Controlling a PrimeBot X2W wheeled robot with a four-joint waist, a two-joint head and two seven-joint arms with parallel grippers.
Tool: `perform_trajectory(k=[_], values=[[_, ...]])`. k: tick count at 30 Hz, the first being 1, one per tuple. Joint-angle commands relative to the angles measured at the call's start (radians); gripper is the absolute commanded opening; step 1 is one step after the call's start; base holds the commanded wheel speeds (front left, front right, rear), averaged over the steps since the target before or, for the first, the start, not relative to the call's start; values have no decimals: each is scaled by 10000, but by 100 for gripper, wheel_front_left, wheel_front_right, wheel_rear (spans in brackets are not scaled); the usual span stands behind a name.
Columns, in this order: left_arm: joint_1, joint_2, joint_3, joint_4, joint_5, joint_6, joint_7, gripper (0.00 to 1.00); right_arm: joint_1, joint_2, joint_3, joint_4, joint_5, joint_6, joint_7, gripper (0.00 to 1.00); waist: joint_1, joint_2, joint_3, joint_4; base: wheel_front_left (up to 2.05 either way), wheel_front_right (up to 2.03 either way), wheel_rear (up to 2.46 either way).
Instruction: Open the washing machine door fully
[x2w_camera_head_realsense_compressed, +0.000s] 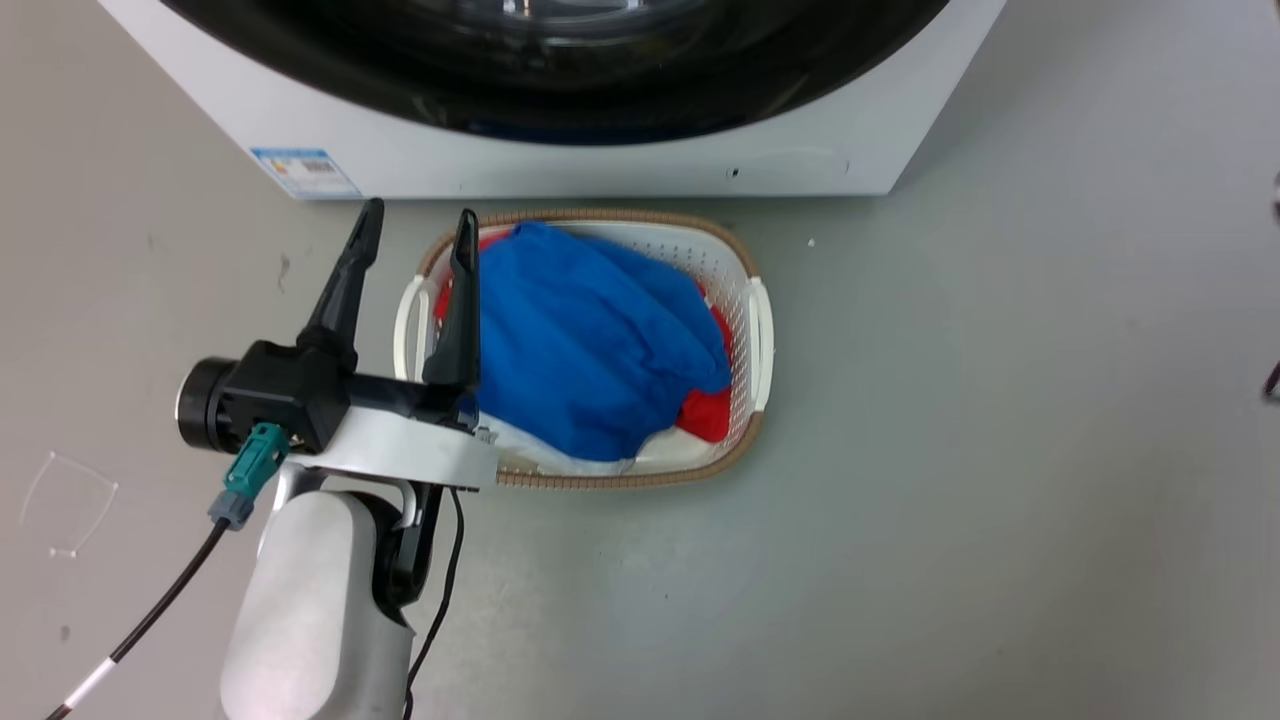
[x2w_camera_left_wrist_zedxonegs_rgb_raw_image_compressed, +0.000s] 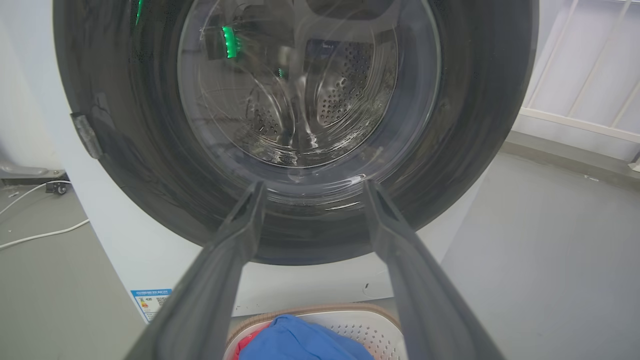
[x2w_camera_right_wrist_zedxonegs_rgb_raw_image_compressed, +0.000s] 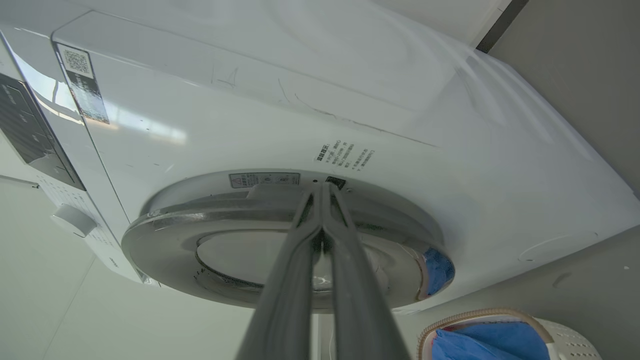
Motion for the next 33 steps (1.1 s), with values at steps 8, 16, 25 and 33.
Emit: perform_trajectory(k=[8, 16, 25, 33], values=[[-482, -19, -206, -619, -120, -12, -26, 100, -2866, -97, 983, 1391, -1065, 2, 1508, 0, -1, 0, 1282, 334, 0, 0, 0], [-691, -20, -415, -838, -177, -15, -26, 100, -4609, 368, 1303, 2032, -1883, 2, 1858, 0, -1, 0, 1836, 556, 0, 0, 0], [-824, -21, -687, -885, -254, 40, -26, 100, -5208, 587, 1283, 2347, -2336, 2, 2310, 0, -1, 0, 2098, 687, 0, 0, 0], [-821, -20, -765, -770, -157, 35, -26, 100, -4612, 506, 1188, 2216, -2138, 1, 3561, 0, -1, 0, 1923, 579, 0, 0, 0]])
